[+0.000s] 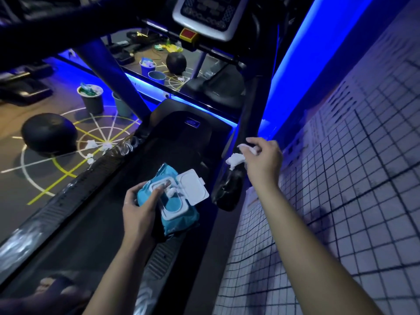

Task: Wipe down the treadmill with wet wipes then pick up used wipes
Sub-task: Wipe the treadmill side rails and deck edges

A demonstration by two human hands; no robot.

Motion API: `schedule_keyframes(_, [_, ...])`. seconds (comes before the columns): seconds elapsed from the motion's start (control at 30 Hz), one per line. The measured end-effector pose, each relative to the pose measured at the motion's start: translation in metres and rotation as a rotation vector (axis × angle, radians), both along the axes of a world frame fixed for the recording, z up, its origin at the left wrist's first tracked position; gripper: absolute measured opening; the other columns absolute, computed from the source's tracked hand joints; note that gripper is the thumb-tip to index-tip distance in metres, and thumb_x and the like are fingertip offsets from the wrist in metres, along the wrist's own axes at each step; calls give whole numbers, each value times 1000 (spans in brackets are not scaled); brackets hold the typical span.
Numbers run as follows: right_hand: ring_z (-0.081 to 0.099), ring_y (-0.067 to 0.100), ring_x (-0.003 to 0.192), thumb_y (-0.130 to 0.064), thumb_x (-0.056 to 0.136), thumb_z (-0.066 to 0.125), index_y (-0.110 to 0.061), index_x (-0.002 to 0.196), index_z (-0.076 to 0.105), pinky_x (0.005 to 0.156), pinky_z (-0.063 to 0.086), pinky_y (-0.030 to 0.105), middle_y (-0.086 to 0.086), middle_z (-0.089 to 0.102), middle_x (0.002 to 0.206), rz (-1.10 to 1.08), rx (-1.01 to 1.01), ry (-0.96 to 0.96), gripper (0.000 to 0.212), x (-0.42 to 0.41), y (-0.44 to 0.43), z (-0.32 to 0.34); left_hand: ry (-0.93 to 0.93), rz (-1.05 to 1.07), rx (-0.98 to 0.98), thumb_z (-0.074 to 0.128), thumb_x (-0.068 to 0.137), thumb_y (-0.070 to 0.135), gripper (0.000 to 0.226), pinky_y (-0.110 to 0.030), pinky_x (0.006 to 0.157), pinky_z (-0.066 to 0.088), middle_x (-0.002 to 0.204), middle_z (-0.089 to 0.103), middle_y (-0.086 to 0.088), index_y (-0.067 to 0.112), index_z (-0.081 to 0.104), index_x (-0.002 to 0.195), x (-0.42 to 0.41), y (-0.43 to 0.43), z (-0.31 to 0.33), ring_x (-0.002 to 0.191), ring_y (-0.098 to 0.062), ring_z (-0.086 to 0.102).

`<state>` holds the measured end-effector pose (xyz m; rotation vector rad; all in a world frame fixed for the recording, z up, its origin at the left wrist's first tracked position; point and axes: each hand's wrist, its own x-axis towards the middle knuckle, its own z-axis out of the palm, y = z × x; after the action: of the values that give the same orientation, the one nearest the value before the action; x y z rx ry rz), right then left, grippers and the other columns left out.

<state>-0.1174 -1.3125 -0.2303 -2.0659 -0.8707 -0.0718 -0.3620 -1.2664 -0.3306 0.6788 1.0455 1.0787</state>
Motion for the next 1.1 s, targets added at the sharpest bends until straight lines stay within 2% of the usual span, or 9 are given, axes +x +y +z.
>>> schedule_keyframes(0.1, [60,4,77,-23,88,78,-17,107,75,70,47,10,1,62,95,48,37,62,21,-12,-8,-8,-7,3,2,84,86,19,42,-28,56,58,100,77,-13,14,63,122,0,0,5,76,-19,75])
schedule_keyframes(0.2, [63,-5,86,-34,87,78,-18,102,78,73,43,2,-6,67,104,94,34,82,21,-21,-19,-10,-4,6,11,83,87,18,42,-26,54,57,101,76,-13,13,63,123,0,1,9,72,-15,75])
schedule_keyframes(0.33, [65,-2,98,-23,86,80,-15,108,79,88,46,5,-10,74,112,174,-33,42,23,-12,-28,-5,-13,2,10,82,88,17,41,-25,54,57,100,75,-12,12,62,124,3,0,14,72,-15,75])
schedule_keyframes(0.53, [68,5,97,-8,89,76,-12,99,80,90,51,16,-6,75,101,393,-21,-187,12,-27,-52,-10,1,-9,16,81,89,18,40,-23,51,56,97,74,-9,13,62,124,8,-1,13,66,-10,73])
schedule_keyframes(0.67, [70,9,100,-11,91,74,-16,99,80,91,55,26,-10,76,99,691,-110,76,11,-31,-68,8,-22,12,-9,87,83,26,42,-39,69,63,104,76,-14,21,65,118,8,4,8,83,-26,77])
schedule_keyframes(0.73, [71,10,97,-13,92,73,-22,100,79,92,56,33,-9,77,99,544,3,145,14,-15,-52,13,-41,40,-28,87,83,26,43,-43,73,64,105,77,-14,21,64,119,9,5,9,85,-27,76])
schedule_keyframes(0.8, [71,15,95,-17,94,71,-28,101,78,90,57,37,-9,77,95,348,100,170,16,10,-29,12,-47,71,-30,85,86,24,44,-35,66,63,101,76,-11,18,63,123,9,4,11,78,-19,75])
schedule_keyframes(0.97, [69,1,98,-6,95,65,-31,100,78,92,56,27,-22,75,95,283,37,112,28,15,-20,-6,-31,106,-41,82,88,22,40,-26,56,59,96,74,-4,19,62,123,6,1,7,67,-8,73])
schedule_keyframes(1.1, [68,3,105,13,88,64,-25,101,77,95,49,17,-23,73,103,561,92,-21,42,-29,-59,-4,-11,104,-52,83,87,26,42,-40,76,62,107,75,-10,21,63,123,1,6,-4,83,-20,75])
